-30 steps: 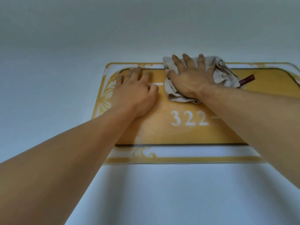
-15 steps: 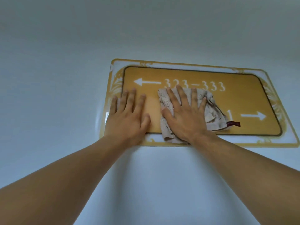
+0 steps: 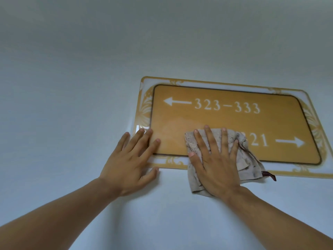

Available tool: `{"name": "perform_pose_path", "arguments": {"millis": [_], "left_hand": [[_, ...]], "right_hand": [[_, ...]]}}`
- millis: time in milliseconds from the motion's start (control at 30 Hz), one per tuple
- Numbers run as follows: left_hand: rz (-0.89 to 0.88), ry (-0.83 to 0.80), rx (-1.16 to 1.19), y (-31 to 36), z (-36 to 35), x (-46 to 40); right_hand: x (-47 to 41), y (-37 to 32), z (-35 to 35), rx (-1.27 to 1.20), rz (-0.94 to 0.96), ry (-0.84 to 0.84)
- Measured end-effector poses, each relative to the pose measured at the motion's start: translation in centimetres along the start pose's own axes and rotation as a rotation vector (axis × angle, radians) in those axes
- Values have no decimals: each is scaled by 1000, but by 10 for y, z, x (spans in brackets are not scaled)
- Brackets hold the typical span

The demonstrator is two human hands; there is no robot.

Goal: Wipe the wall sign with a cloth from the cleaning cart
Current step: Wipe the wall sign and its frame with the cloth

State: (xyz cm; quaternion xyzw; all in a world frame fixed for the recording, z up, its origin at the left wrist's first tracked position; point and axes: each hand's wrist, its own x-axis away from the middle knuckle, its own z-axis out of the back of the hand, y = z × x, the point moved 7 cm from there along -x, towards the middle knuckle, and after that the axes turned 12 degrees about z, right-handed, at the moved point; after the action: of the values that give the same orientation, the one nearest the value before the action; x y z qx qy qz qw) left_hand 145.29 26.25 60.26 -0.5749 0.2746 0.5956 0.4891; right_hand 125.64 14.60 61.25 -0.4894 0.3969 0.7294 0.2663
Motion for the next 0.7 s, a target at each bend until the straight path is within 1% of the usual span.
{"name": "perform_pose_path", "arguments": {"millis": [133, 233, 300, 367, 567, 700], "left_hand": [[-47, 11, -34, -15, 12, -1], [57, 34, 19, -22, 17, -10], [159, 59, 100, -20, 19, -24], [218, 95, 178, -11, 21, -44], [264, 187, 201, 14, 26, -97], [280, 200, 216, 20, 21, -110]], "right_hand": [[-5, -2, 1, 24, -11, 16], [-8, -3, 1, 8, -15, 20], [-12, 0, -2, 14, -17, 24], [-17, 2, -3, 8, -7, 38], [-41, -1, 2, 18, 64, 81], [-73, 0, 6, 22, 96, 106]]}}
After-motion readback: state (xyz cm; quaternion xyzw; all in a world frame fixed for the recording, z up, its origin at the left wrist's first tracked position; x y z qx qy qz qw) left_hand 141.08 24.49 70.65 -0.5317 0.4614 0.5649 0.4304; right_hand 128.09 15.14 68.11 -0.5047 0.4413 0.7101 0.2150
